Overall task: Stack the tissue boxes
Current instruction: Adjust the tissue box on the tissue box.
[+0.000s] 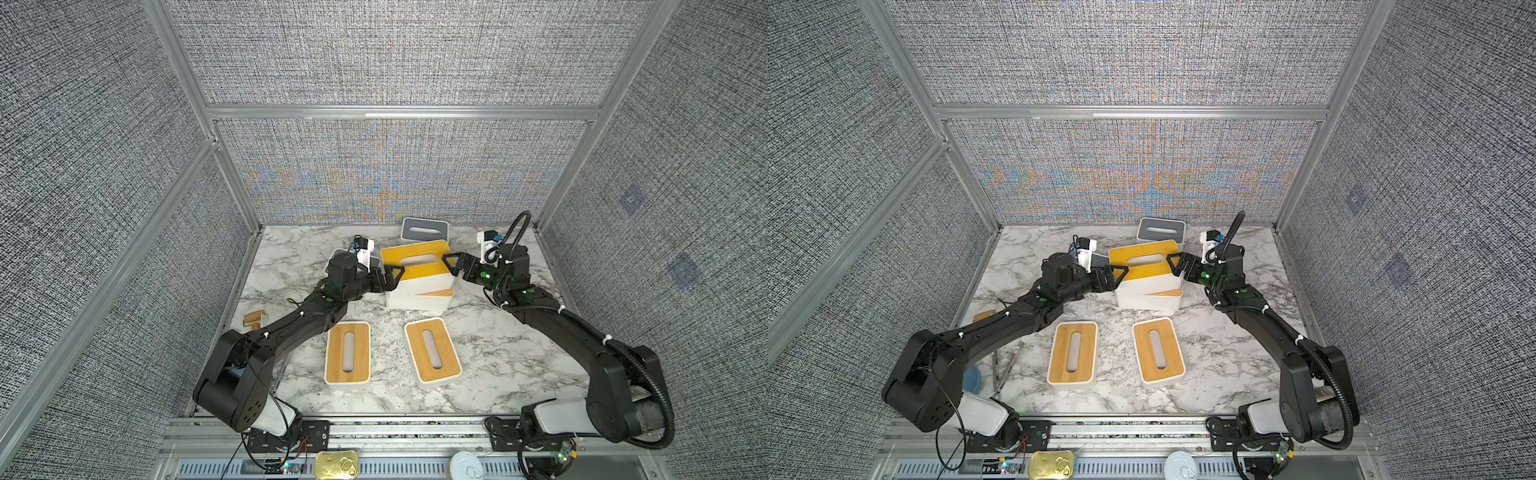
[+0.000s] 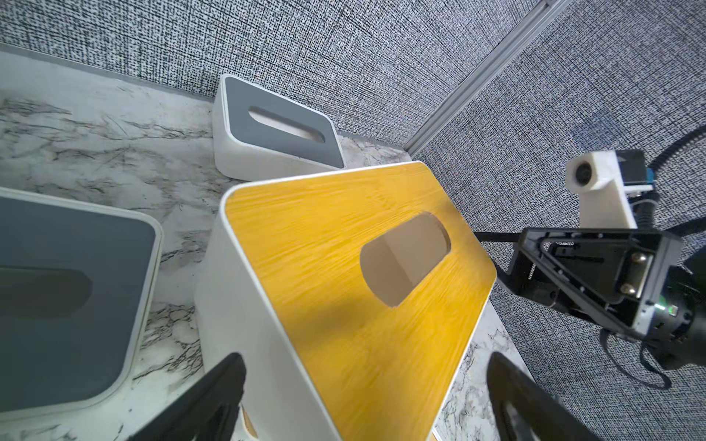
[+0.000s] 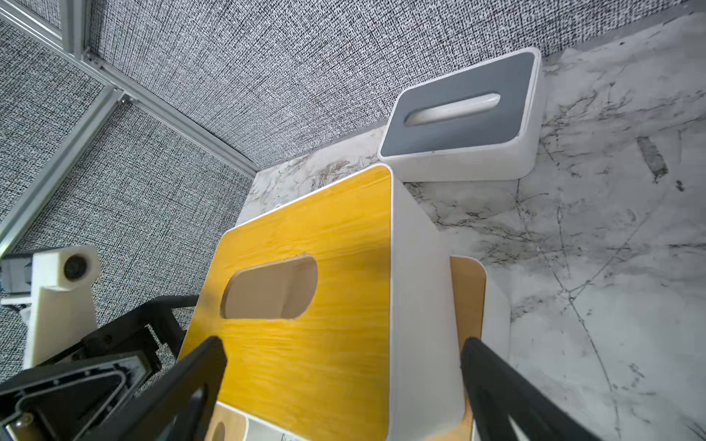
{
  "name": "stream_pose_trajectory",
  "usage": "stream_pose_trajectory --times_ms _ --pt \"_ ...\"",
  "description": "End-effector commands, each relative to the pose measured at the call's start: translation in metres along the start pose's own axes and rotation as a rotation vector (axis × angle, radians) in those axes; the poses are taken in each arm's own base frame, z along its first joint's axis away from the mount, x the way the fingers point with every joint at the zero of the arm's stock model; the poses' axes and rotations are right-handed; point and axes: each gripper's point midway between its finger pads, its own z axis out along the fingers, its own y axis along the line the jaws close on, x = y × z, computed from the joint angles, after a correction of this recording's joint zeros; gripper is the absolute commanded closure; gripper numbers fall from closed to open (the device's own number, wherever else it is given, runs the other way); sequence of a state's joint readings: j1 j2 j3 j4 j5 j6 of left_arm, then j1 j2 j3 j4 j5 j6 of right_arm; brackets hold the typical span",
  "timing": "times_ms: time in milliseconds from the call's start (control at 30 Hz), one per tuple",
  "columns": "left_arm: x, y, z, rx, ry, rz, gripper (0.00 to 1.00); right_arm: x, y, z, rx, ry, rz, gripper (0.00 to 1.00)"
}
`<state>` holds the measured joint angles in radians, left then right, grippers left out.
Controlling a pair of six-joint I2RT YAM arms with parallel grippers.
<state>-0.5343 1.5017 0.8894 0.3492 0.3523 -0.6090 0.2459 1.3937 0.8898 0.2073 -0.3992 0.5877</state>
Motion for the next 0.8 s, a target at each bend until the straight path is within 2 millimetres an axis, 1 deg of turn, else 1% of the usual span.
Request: stream_pose_trajectory --times_ms 0,167,333,500,633,767 --pt "-0.001 -0.004 0.004 0.027 0.013 0.012 0.01 0.003 0.003 0.0 -0.018 0.007 -0.01 0.01" --pt "-0.001 -0.002 0.011 0.024 0.03 0.007 0.01 0.011 0.006 0.0 -0.045 0.02 0.001 0.01" --pt "0.001 0.0 0.014 0.029 0.047 0.012 0.01 0.016 0.009 -0.004 -0.058 0.014 -0.006 0.01" --pt "-0.001 -0.001 0.017 0.039 0.055 0.015 0.01 0.024 0.007 -0.007 -0.042 0.033 -0.001 0.01" --pt "-0.001 0.001 0.019 0.035 0.066 0.009 0.01 0.025 0.004 -0.011 -0.017 0.017 -0.006 0.01" --pt "-0.002 0.005 0.018 0.025 0.061 0.0 0.01 0.014 -0.009 -0.015 0.081 -0.018 -0.029 0.01"
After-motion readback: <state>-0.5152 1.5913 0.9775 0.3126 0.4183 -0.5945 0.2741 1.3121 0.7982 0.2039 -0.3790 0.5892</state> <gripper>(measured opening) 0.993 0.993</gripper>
